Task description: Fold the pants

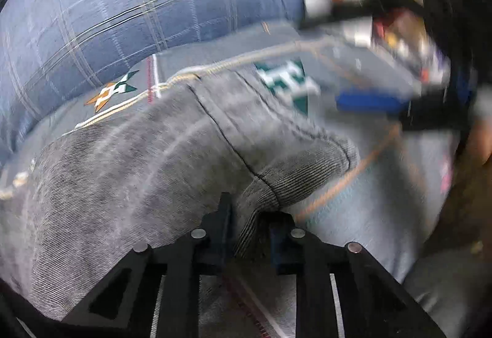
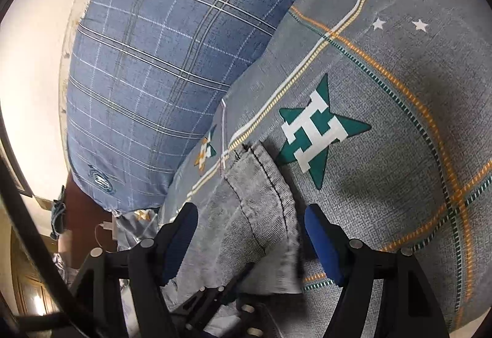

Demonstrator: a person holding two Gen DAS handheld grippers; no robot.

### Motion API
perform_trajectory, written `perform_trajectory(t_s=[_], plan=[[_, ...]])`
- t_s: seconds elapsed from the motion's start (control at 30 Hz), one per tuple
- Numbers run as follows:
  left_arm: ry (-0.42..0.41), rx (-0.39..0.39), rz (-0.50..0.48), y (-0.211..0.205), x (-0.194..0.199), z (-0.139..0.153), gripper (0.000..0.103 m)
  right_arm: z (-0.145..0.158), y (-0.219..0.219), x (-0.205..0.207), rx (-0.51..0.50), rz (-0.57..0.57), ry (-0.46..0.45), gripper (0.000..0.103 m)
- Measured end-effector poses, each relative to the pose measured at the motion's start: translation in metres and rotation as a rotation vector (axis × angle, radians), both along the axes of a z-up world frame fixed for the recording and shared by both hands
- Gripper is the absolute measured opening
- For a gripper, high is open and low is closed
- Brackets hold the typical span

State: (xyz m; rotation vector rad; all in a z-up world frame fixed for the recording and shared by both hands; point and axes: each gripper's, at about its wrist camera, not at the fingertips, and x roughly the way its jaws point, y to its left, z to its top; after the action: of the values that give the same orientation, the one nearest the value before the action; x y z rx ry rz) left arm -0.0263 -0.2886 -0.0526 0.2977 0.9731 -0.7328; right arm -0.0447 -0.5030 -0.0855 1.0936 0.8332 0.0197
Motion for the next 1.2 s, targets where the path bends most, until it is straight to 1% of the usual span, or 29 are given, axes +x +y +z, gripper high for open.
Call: perform_trajectory(t_s=[0.07, 0.2, 0.27, 0.33, 0.43, 0.47, 0.53, 0.57, 0.6, 0.67, 0.7, 0.87, 0.93, 0.97, 1.0, 1.03, 1.07, 1.1, 1.13, 1.2], plan=[[0.011, -0.054, 0.039, 0.012, 0.011, 0.013, 0.014, -0.001, 0.000, 0.000, 0.005, -0.003, 0.002, 0.075], [0.085, -0.168, 0.118, 0.035, 0.033, 0.027, 0.013, -0.005, 0.001, 0.004, 0.027, 0.012, 0.007, 0.075], [0.089, -0.186, 0.137, 0.039, 0.039, 0.032, 0.013, -0.006, 0.003, 0.005, 0.036, 0.019, 0.007, 0.075], [0.115, -0.198, 0.141, 0.041, 0.043, 0.032, 0.013, -0.010, 0.004, 0.007, 0.047, 0.027, 0.020, 0.075], [0.171, -0.216, 0.147, 0.043, 0.048, 0.023, 0.013, -0.021, 0.012, 0.013, 0.111, 0.062, 0.028, 0.075], [0.204, -0.214, 0.150, 0.042, 0.049, 0.017, 0.013, -0.024, 0.015, 0.016, 0.132, 0.078, 0.024, 0.075], [0.223, -0.220, 0.163, 0.043, 0.047, 0.011, 0.013, -0.027, 0.022, 0.021, 0.118, 0.095, 0.050, 0.074], [0.231, -0.230, 0.163, 0.046, 0.047, 0.012, 0.013, -0.028, 0.026, 0.023, 0.106, 0.106, 0.067, 0.071], [0.238, -0.240, 0.165, 0.046, 0.046, 0.011, 0.013, -0.031, 0.032, 0.026, 0.100, 0.126, 0.085, 0.062], [0.242, -0.240, 0.171, 0.047, 0.042, 0.009, 0.012, -0.034, 0.039, 0.029, 0.107, 0.142, 0.102, 0.049], [0.252, -0.246, 0.164, 0.047, 0.040, 0.008, 0.013, -0.034, 0.042, 0.030, 0.106, 0.143, 0.113, 0.046], [0.256, -0.213, 0.111, 0.037, 0.028, 0.001, 0.013, -0.038, 0.040, 0.029, 0.128, 0.144, 0.115, 0.046], [0.257, -0.195, 0.112, 0.035, 0.027, 0.001, 0.014, -0.038, 0.040, 0.027, 0.074, 0.150, 0.143, 0.024], [0.259, -0.201, 0.114, 0.036, 0.027, 0.003, 0.017, -0.037, 0.041, 0.027, 0.060, 0.154, 0.151, 0.005], [0.255, -0.210, 0.108, 0.037, 0.026, 0.007, 0.023, -0.036, 0.040, 0.025, 0.052, 0.152, 0.154, 0.005], [0.248, -0.215, 0.102, 0.039, 0.025, 0.010, 0.027, -0.033, 0.039, 0.022, 0.020, 0.139, 0.158, 0.004], [0.226, -0.211, 0.097, 0.039, 0.023, 0.016, 0.040, -0.028, 0.037, 0.017, -0.005, 0.128, 0.149, 0.003], [0.206, -0.202, 0.095, 0.039, 0.022, 0.019, 0.052, -0.023, 0.035, 0.013, -0.006, 0.115, 0.132, 0.003], [0.175, -0.194, 0.085, 0.039, 0.018, 0.024, 0.055, -0.017, 0.033, 0.008, -0.023, 0.102, 0.115, 0.003], [0.142, -0.187, 0.063, 0.037, 0.013, 0.027, 0.055, -0.010, 0.035, 0.006, -0.097, 0.093, 0.131, 0.003]])
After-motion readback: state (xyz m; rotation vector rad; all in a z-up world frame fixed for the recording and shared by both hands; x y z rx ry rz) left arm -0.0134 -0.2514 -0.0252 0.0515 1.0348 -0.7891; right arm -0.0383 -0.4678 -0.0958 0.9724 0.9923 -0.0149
